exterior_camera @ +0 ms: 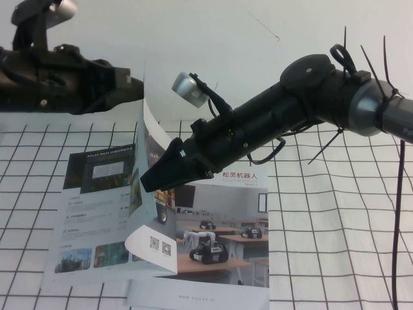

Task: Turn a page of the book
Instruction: Open the closed book

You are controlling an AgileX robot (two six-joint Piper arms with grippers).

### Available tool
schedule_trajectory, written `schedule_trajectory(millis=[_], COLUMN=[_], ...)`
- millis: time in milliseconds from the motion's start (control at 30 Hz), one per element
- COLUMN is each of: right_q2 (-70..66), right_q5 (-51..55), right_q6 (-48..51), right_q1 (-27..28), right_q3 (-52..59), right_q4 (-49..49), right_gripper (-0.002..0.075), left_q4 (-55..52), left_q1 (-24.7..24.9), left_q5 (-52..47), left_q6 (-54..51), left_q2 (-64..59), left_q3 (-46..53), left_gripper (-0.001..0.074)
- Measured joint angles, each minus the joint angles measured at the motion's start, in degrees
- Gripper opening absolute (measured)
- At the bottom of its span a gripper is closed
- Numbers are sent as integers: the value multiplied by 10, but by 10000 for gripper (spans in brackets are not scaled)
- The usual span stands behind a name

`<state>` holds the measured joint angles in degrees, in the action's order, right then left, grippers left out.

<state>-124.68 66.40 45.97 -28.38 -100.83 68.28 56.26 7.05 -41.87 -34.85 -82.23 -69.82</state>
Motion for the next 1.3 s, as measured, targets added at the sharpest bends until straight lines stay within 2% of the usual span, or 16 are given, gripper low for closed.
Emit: schedule_trajectory(millis=[233, 867, 1100, 1200, 1300], right_q2=[0, 0, 4, 10, 12], right_q5=[0, 19, 20, 20, 20], right_q6=[1, -13, -14, -14, -14], right_q1=[0, 1, 37, 53, 60], right_q3=[0, 0, 0, 0, -2], right_q4=[-1, -17, -17, -22, -46], right_gripper=[430, 430, 429, 403, 333], left_q4=[-34, -245, -290, -303, -305], left_q1=[43, 46, 48, 48, 48], left_q5=[1, -19, -43, -65, -73], left_q6=[15, 139, 167, 176, 177], left_q2=[-47, -81, -82, -83, -90], left_q3=[-18, -19, -20, -20, -9], left_gripper=[-2, -2, -2, -2, -3])
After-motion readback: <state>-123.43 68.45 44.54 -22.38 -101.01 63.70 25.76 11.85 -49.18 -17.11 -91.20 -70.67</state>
